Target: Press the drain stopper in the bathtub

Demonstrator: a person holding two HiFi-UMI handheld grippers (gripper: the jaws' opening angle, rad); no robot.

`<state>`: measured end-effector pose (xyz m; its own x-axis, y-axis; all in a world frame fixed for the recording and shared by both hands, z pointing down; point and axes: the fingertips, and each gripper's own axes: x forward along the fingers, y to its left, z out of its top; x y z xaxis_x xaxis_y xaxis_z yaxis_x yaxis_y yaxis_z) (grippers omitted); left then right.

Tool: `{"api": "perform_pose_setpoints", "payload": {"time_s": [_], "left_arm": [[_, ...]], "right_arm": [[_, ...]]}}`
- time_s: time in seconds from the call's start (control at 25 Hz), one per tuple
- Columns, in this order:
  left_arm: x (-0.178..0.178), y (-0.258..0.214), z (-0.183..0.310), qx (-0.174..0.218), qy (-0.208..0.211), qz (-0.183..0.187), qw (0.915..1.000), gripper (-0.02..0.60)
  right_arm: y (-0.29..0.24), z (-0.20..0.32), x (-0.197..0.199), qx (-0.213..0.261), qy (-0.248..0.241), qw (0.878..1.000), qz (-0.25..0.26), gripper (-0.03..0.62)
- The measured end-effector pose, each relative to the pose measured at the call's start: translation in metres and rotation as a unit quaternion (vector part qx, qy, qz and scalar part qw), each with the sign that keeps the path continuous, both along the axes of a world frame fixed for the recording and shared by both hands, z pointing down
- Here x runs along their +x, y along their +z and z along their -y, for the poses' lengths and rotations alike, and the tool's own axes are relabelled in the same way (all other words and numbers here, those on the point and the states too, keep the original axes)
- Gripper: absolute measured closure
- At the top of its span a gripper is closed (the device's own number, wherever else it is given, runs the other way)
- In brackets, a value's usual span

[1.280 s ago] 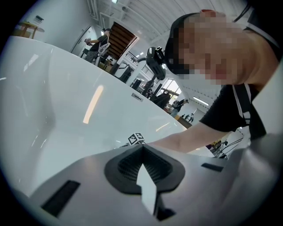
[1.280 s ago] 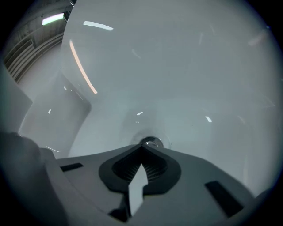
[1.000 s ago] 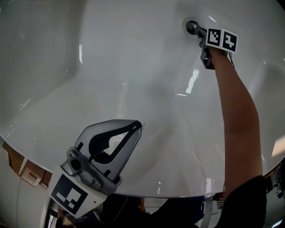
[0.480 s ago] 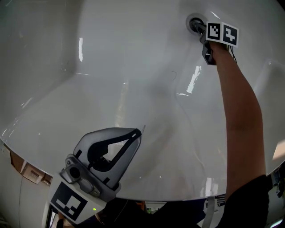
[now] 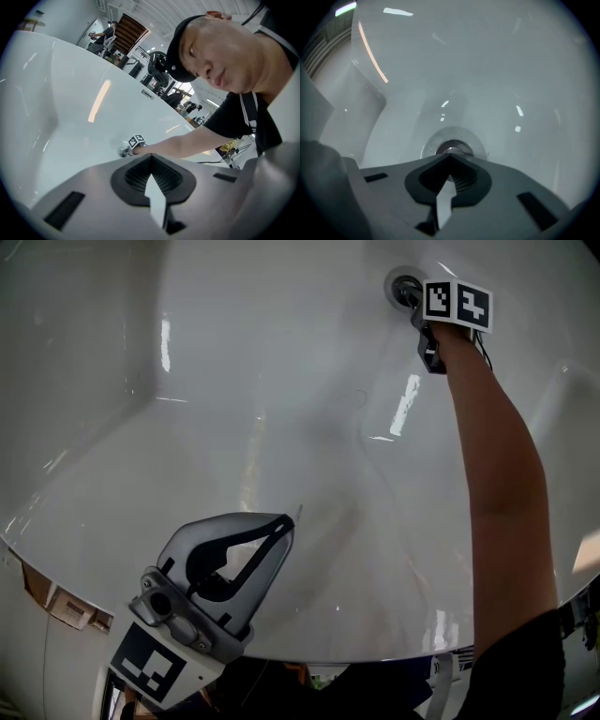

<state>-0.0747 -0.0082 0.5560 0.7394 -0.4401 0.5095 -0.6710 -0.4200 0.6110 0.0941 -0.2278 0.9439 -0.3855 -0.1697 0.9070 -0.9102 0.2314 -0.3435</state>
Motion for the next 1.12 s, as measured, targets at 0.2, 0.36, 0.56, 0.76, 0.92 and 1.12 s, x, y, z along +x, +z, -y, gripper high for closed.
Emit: {"api": "perform_pose_setpoints", "payload": {"time_s": [0.2, 0.36, 0.56, 0.76, 0.92, 1.12], "left_arm": [[0.002, -0.002, 0.0, -0.002, -0.002, -0.005, 1.0, 0.574], [0.003, -0.003, -0.002, -0.001, 0.007, -0.008, 0.9999, 0.574], [0.003, 0.002, 0.0, 0.008, 0.016, 0.0, 0.9998, 0.574], [-0.005, 0.016, -0.001, 0.013, -0.006, 0.024, 0.9996, 0.574], [-0.016, 0.027, 0.0, 0.018, -0.042, 0.026, 0.9986, 0.574], [-0.004, -0.03, 0.003, 0.052, -0.036, 0.026, 0.9977, 0.574]], "right_arm": [[0.002, 0.001, 0.002, 0.001, 0.002, 1.0, -0.012, 0.579], [0.003, 0.002, 0.002, 0.01, -0.002, 1.0, -0.016, 0.579], [0.002, 0.004, 0.001, 0.016, -0.011, 0.999, -0.043, 0.579], [-0.058, -0.005, -0.002, 0.082, -0.025, 0.996, -0.032, 0.579], [-0.127, -0.024, -0.006, 0.098, -0.031, 0.995, -0.004, 0.579], [-0.244, -0.032, 0.006, 0.136, -0.015, 0.99, 0.028, 0.579]]}}
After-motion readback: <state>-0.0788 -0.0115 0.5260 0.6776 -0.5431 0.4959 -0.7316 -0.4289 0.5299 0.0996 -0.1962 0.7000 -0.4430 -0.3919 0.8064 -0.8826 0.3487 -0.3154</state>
